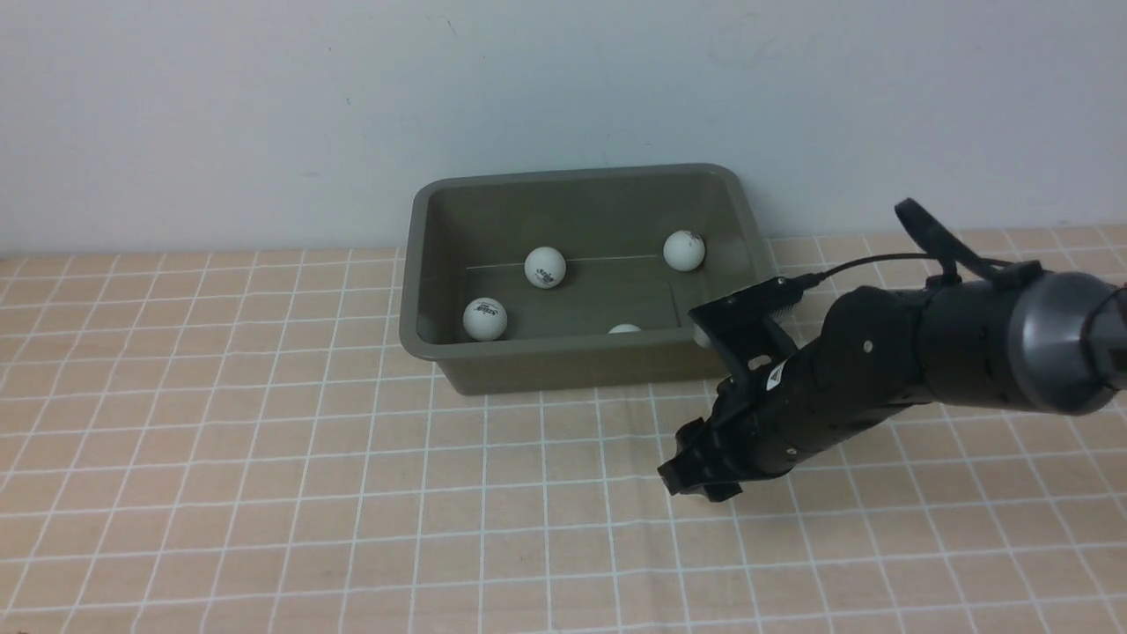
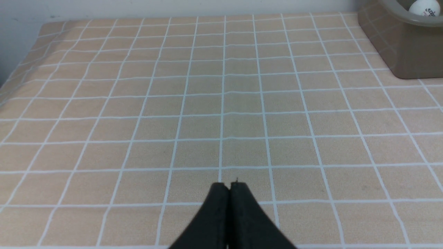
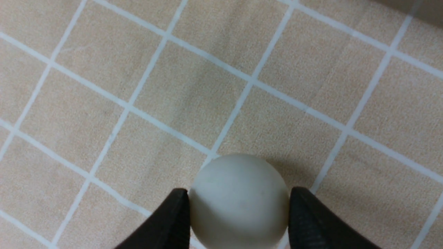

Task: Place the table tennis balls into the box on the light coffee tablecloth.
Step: 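Reach for and grasp a ping pong ball on the table, then release the ping pong ball into the bin and lift the gripper away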

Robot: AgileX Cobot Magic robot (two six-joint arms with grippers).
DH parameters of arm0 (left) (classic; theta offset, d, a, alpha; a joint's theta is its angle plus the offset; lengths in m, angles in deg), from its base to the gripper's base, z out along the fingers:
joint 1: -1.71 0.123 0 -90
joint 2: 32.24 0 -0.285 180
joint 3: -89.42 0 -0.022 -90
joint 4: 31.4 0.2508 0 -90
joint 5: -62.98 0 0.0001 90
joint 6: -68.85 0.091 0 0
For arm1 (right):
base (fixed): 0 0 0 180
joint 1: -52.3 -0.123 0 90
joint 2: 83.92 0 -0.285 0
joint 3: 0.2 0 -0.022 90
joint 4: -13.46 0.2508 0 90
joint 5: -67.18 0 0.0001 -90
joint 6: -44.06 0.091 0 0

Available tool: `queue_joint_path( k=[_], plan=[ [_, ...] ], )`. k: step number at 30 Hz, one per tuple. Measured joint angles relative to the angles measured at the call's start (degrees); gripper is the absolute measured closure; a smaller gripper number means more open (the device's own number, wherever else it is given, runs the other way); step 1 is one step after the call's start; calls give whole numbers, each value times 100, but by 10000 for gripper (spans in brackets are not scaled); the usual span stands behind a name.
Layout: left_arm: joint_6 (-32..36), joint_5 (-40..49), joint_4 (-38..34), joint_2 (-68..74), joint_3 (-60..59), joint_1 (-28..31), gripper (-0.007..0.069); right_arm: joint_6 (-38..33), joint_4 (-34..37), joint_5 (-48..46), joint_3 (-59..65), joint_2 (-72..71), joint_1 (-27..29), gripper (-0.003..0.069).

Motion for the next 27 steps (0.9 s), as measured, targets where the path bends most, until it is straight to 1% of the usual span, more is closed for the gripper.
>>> queue_joint_path(
  k=[3,9,11,18,23,27],
  plan=[
    [0,0,0,0,0,0,693,0,-182,-304,-119,-144,0,321],
    [0,0,0,0,0,0,693,0,-474,-1918,-877,-860,0,321],
    [0,0,0,0,0,0,693,-5,-524,-2278,-1226,-989,0,321],
    [0,0,0,0,0,0,693,-5,-761,-2290,-2304,-833,77,321],
    [0,0,0,0,0,0,693,-15,-701,-2243,-3048,-129,369,321],
    [0,0,0,0,0,0,693,-303,-575,-2213,-3498,438,516,321]
  ],
)
